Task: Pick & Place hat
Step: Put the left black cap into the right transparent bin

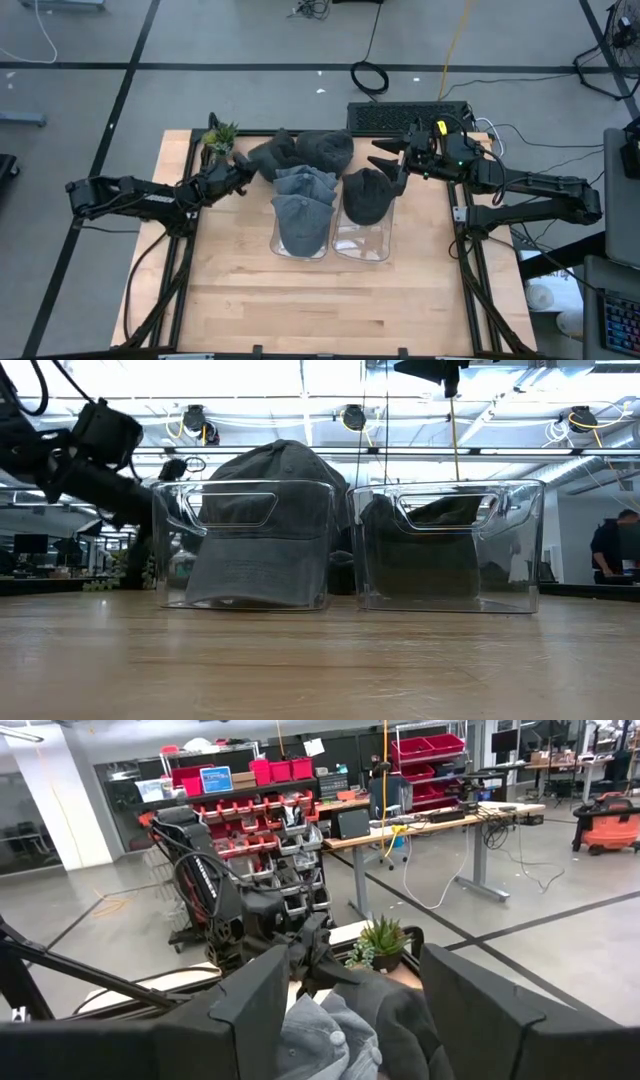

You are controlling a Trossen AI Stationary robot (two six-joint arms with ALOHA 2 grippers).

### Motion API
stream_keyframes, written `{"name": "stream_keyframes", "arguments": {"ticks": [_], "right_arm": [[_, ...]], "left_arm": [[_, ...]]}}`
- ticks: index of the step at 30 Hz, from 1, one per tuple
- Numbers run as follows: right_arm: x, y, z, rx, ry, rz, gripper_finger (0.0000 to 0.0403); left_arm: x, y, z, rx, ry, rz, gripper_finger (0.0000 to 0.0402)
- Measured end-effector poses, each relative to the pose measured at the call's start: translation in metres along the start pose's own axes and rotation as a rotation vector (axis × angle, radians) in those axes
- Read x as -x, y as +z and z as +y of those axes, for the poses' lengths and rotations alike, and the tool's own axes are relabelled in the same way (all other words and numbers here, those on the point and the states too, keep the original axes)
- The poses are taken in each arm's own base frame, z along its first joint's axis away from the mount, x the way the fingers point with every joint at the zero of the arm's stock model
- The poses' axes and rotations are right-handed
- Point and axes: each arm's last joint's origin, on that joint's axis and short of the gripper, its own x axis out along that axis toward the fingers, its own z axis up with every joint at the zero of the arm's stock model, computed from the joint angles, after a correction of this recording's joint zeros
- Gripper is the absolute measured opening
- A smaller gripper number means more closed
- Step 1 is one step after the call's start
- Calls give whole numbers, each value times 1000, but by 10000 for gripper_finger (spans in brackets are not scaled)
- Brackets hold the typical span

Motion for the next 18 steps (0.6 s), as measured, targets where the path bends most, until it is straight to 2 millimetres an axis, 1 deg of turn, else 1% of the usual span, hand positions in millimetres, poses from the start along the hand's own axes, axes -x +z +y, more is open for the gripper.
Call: {"name": "stream_keyframes", "arguments": {"ticks": [6,14,18], "right_arm": [[0,0,0,2,0,0,217],[0,0,0,5,0,3,217],[0,-2,0,18,-2,16,217]], "left_arm": [[-3,-3,-23,-51,-90,1,9],[0,-2,-58,-232,-229,-67,9],[5,0,-79,-383,-306,-117,9]]}}
